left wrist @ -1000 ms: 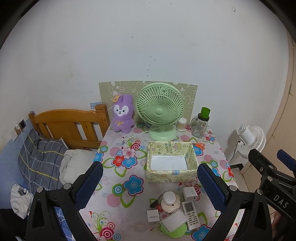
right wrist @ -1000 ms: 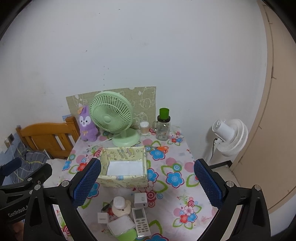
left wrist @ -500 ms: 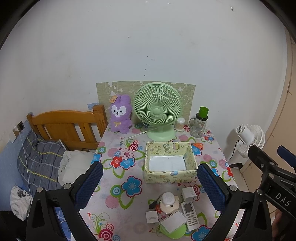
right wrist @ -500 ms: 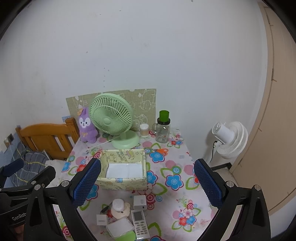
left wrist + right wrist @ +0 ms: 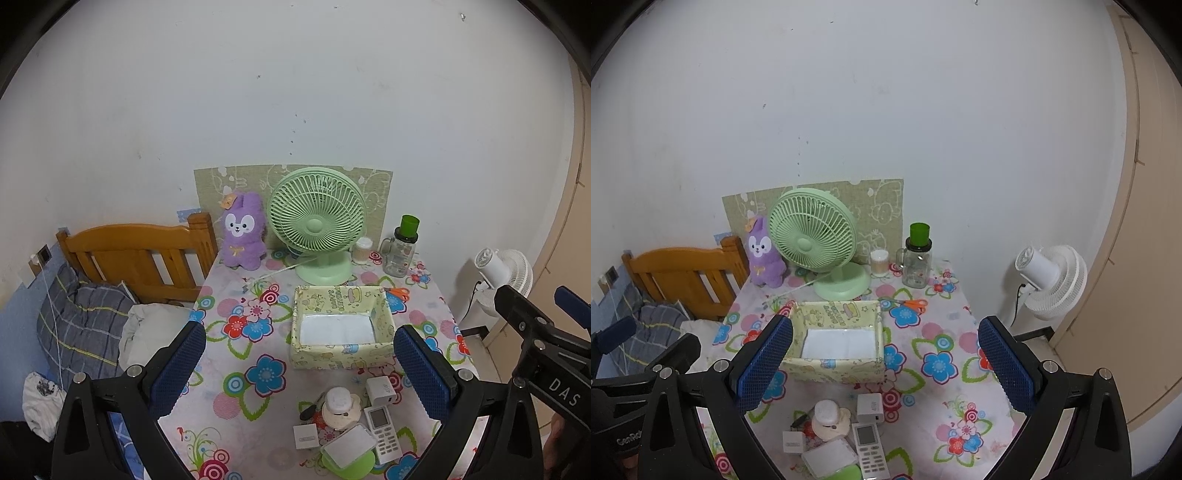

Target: Organize rigid objects

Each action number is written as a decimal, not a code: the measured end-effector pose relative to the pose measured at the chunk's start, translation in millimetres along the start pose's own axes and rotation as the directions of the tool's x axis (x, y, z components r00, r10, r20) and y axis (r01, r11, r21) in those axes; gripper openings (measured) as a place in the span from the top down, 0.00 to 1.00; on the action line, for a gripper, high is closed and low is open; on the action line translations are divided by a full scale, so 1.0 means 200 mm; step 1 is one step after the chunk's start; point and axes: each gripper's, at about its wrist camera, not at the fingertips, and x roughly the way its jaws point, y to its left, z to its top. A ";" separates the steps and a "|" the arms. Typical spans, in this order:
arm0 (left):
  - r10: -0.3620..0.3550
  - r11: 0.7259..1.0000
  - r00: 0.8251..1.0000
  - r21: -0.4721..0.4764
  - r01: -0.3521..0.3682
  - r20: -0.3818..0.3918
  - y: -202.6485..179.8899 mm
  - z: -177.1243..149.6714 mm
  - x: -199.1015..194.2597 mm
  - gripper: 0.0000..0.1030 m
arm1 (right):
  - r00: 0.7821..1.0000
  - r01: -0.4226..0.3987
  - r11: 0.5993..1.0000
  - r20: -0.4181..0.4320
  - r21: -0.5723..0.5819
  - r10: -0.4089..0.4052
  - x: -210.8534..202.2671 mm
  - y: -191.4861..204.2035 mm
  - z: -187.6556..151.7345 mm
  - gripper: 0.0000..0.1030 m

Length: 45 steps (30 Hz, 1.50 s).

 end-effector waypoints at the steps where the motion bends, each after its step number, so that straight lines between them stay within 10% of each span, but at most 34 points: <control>1: 0.002 1.000 1.000 0.000 -0.002 0.002 0.00 0.00 0.00 0.00 | 1.000 0.000 1.000 0.002 -0.001 0.000 0.00 0.00 0.00 0.01; 45: -0.034 0.999 0.996 -0.006 0.033 -0.088 -0.04 -0.14 0.26 0.00 | 0.993 -0.033 0.999 -0.108 0.033 0.036 0.27 -0.05 -0.14 0.01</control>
